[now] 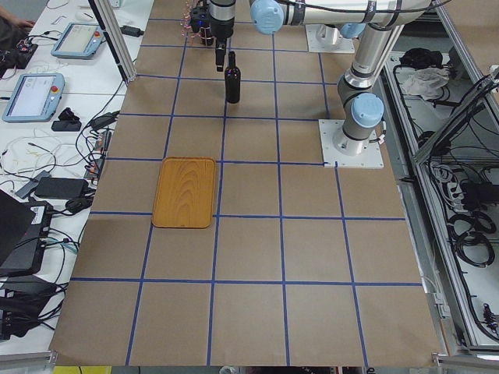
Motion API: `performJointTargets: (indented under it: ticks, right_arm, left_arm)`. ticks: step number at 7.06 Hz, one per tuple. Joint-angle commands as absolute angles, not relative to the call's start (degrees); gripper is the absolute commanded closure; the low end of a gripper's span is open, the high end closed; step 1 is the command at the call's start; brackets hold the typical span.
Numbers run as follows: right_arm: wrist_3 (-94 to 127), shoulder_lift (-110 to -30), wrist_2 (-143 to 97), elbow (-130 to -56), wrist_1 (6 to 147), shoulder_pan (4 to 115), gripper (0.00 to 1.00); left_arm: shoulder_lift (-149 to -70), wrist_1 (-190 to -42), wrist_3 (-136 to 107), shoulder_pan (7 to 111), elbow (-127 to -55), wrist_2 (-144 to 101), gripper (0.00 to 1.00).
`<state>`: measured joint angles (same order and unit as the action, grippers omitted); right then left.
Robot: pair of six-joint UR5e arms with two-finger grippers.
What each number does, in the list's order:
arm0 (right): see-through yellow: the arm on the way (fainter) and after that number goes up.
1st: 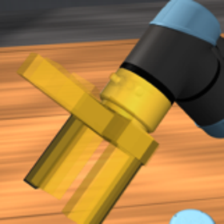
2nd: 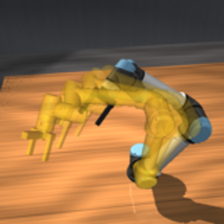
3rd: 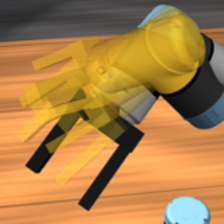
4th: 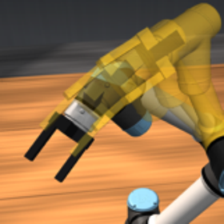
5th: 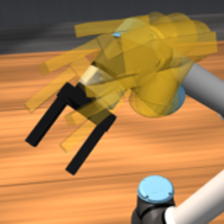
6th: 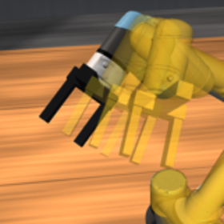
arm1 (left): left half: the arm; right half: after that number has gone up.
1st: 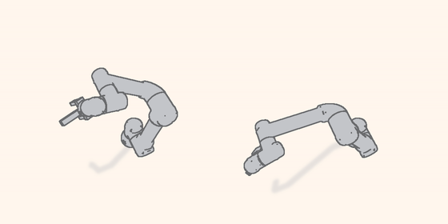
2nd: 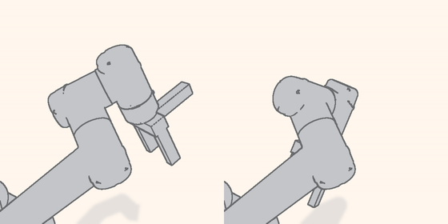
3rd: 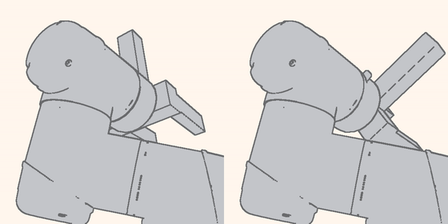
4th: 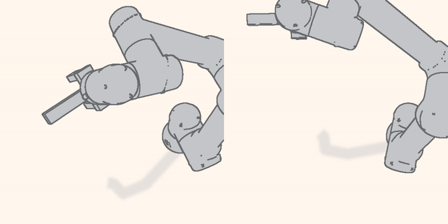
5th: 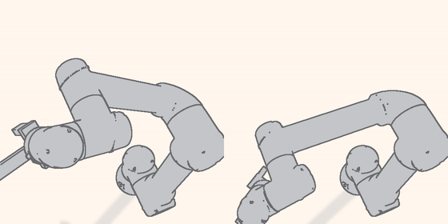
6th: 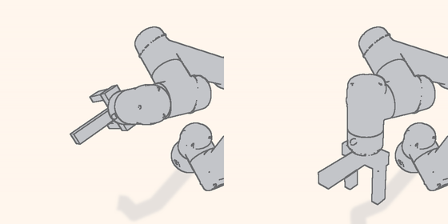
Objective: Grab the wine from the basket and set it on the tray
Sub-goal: 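Open the right gripper, release the standing bottle, and raise it back over the rack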
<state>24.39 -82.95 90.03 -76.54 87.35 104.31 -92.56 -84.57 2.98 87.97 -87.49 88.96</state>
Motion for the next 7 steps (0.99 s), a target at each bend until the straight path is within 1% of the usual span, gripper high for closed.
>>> performJointTargets:
  ticks: [1, 2, 3, 6, 7]
  right_arm:
    - [10.0, -87.0, 91.8, -79.3, 84.8, 98.2, 0.0]
    - [6.5, -89.1, 91.7, -81.5, 85.7, 96.7, 0.0]
    - [3.5, -90.7, 91.7, -81.9, 85.9, 96.5, 0.0]
    - [1.6, -90.8, 91.3, -82.0, 86.1, 96.7, 0.0]
    - [1.5, -90.7, 91.4, -82.0, 88.5, 96.7, 0.0]
  left_arm:
    - [-93.7, -82.8, -5.7, 96.7, -87.7, 88.9, 0.0]
    - [-94.7, -80.7, -7.1, 99.0, -88.0, 88.9, 0.0]
    - [-96.0, -79.0, -7.3, 100.4, -88.8, 88.9, 0.0]
    - [-98.8, -71.6, -6.9, 102.5, -95.1, 88.9, 0.0]
    - [-99.3, -71.6, -6.6, 102.4, -95.3, 88.9, 0.03]
